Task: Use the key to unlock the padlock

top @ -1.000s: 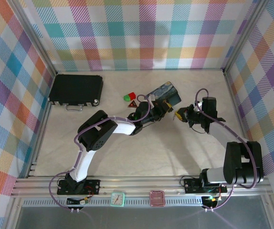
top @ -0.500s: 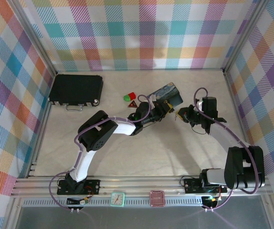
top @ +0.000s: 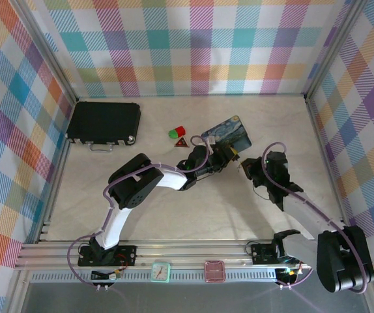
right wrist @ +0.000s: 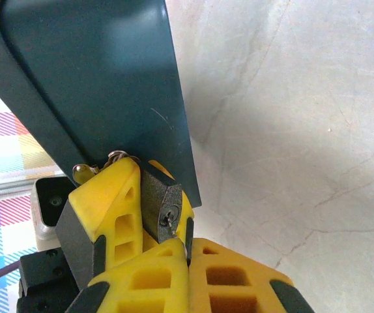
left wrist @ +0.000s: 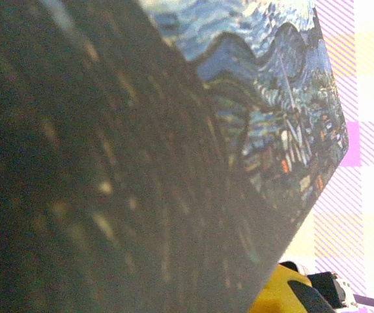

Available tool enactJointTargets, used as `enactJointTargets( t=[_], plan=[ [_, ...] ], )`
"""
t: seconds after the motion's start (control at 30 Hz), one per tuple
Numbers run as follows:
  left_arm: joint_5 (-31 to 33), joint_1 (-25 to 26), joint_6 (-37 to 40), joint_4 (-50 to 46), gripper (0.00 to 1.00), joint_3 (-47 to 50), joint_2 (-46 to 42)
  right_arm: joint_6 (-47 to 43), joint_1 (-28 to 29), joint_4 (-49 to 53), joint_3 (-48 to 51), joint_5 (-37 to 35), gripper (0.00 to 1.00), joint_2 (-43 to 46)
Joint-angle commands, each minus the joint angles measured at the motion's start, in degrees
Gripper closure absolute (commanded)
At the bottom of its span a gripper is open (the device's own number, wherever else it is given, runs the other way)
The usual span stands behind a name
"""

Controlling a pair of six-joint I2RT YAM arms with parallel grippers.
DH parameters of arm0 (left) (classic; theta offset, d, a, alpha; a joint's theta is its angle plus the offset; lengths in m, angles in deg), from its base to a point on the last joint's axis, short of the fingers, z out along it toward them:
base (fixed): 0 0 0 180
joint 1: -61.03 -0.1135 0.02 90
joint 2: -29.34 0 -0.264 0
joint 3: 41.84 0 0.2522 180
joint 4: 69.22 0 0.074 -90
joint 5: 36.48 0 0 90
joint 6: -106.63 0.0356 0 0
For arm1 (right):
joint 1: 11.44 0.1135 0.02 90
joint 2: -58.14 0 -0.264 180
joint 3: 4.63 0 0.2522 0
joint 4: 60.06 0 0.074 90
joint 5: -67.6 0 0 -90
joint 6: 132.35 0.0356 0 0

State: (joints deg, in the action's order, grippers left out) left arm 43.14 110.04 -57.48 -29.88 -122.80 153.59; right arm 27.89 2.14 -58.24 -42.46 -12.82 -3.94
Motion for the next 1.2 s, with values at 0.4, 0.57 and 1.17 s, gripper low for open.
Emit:
enactJointTargets(
  t=[0.4,0.57,1.17],
  plan=[
    [-4.69,3.28,-2.62,5.11,1.0,-0.31,-0.99,-4.44,1.97,-10.58,-4.55,9.23,1.0,-7.53],
    [-7.3,3.03,-2.62,5.83,1.0,-0.68,-0.99,-14.72,1.75,-4.43,-9.95,17.91,1.0,-9.9],
    [-8.85,2.67,-3.59,5.7,1.0,2.54,-2.27,-25.35,-5.59,3.94,-16.87,25.63,1.0,-17.14]
  ],
)
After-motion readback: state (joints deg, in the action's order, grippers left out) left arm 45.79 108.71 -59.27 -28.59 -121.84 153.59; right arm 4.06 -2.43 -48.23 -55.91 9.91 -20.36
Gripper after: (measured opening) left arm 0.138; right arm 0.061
